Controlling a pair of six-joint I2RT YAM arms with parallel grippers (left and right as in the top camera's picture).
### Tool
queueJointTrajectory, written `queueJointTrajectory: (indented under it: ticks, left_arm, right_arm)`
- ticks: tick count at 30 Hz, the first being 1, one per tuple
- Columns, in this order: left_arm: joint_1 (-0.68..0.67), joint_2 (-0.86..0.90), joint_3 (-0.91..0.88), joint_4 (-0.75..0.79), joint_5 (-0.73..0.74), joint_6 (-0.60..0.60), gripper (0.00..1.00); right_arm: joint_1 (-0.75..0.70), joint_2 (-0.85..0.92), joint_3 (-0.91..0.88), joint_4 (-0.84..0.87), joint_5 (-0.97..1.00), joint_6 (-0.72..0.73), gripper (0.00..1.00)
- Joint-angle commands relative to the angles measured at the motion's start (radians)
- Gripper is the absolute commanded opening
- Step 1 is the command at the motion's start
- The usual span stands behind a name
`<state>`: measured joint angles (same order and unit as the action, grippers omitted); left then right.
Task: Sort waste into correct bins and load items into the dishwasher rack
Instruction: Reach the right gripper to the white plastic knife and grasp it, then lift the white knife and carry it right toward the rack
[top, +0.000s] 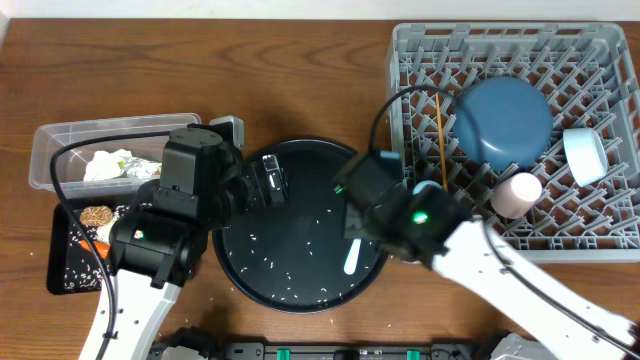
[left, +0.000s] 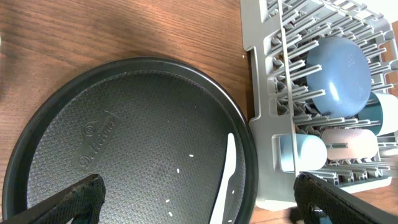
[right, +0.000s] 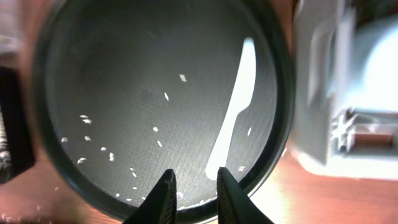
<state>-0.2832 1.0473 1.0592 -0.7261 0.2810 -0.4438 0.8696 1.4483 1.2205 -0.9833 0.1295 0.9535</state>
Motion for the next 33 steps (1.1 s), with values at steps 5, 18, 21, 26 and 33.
queueJointTrajectory:
  ticks: [5, 18, 21, 26, 33]
  left_arm:
    - [0.003, -0.003, 0.008, 0.001, -0.009, 0.016, 0.98]
    - [0.003, -0.003, 0.008, 0.001, -0.009, 0.016, 0.98]
    - [0.003, -0.003, 0.008, 0.001, -0.009, 0.016, 0.98]
    - [0.003, -0.003, 0.008, 0.001, -0.009, 0.016, 0.98]
    - [0.003, -0.003, 0.008, 0.001, -0.009, 0.016, 0.98]
  right_arm:
    - [0.040, 0.143, -0.055, 0.030, 0.070, 0.220, 0.18]
    - [0.030, 0.357, -0.056, 0.063, 0.046, 0.284, 0.20]
    - [0.030, 0.384, -0.056, 0.070, 0.046, 0.284, 0.23]
    - [0.027, 0.397, -0.058, 0.086, 0.044, 0.284, 0.23]
    - [0.022, 0.403, -0.071, 0.103, 0.043, 0.292, 0.23]
